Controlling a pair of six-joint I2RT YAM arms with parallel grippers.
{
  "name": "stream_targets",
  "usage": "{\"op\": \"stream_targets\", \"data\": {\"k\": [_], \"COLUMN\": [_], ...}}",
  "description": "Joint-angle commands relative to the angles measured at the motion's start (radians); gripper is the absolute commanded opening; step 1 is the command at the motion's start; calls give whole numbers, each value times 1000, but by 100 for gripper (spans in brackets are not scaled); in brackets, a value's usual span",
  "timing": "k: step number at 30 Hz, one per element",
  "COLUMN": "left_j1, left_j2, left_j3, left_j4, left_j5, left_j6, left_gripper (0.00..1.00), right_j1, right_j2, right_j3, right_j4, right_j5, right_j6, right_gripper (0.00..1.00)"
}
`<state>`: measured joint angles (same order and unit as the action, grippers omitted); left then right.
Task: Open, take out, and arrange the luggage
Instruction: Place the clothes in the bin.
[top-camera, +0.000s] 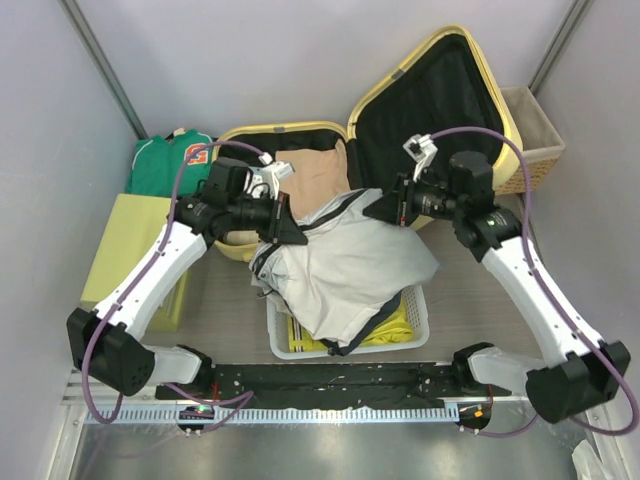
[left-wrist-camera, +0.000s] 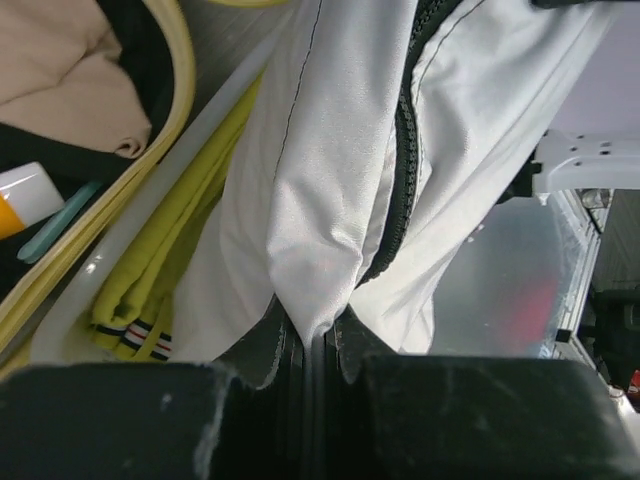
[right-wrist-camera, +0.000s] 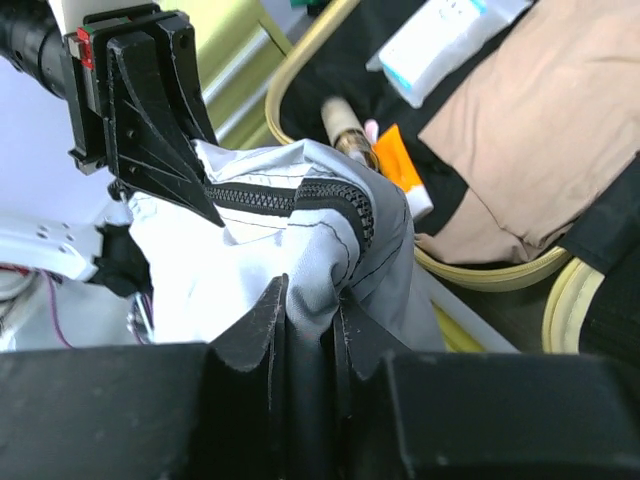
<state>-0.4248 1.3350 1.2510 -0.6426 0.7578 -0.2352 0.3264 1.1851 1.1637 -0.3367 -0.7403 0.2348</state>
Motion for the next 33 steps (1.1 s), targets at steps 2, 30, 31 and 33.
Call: {"op": "stream_targets", "data": {"k": [2,30,31,33], "left_j1": [-46,-112,-105,-74], "left_j2": [-72,-267,-234,-198], "left_j3": [120,-311,-311,-306], "left_j4": [-57,506,511,511], "left_j5": [51,69,69,69], "left_j6": [-130,-696,-678,-652], "left_gripper": [0,0,0,0], "right_j1": [42,135,137,137], "right_j2": [-146,-522,-522,-516], "right_j3": [10,-286,-297,-321], "right_j4": [-81,-188,-177,-148], "right_j5": [30,412,430,479], "right_j6": [153,408,408,396], "right_gripper": [1,1,1,1]}}
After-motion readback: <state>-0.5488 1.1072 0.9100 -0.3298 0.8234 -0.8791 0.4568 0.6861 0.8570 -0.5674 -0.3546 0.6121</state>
